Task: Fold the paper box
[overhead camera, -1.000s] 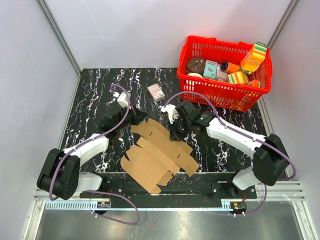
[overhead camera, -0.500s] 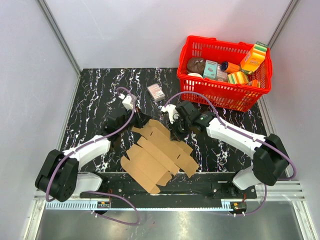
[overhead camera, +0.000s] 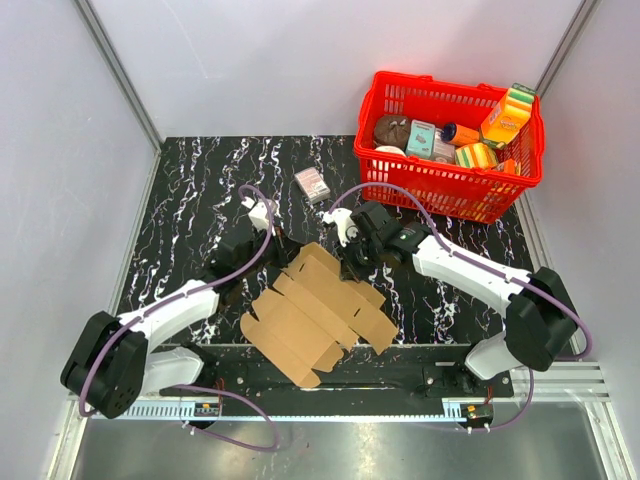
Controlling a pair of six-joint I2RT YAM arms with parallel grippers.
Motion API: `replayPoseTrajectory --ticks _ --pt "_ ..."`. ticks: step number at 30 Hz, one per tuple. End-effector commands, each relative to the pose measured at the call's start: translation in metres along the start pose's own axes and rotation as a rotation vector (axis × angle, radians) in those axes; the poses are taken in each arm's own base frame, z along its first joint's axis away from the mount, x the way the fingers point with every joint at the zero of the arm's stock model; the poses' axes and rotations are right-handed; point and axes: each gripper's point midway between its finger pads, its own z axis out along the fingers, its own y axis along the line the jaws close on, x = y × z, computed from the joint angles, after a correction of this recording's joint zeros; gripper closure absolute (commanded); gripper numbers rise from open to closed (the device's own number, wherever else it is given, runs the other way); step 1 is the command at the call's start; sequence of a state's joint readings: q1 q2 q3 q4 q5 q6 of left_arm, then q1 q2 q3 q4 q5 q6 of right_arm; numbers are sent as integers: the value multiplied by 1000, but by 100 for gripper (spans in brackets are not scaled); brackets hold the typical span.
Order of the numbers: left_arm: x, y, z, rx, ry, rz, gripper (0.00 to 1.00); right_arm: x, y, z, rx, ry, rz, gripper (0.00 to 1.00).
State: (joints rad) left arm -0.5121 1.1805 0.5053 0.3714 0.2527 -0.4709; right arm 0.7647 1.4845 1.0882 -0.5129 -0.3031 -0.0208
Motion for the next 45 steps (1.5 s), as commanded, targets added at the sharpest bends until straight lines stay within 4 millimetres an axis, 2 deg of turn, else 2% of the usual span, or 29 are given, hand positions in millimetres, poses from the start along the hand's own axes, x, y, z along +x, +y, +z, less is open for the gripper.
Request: replayPoseTrajectory --ticks 1,20,32,35,40,45 --pt "-7 -3 -5 -10 -42 28 100 -14 -3 1 17 -46 -2 100" --pt "0 -26 -7 42 -31 33 100 -12 -3 4 8 -34 6 100" --pt "3 -31 -3 53 -26 27 100 -11 -3 5 8 -35 9 100" --pt "5 -21 -7 3 -30 18 100 -10 -5 4 24 -36 6 100" --pt "6 7 -20 -155 -49 11 100 -5 -8 2 39 -32 4 100" --pt "8 46 -43 -375 -78 -30 100 -3 -9 3 43 -28 3 100"
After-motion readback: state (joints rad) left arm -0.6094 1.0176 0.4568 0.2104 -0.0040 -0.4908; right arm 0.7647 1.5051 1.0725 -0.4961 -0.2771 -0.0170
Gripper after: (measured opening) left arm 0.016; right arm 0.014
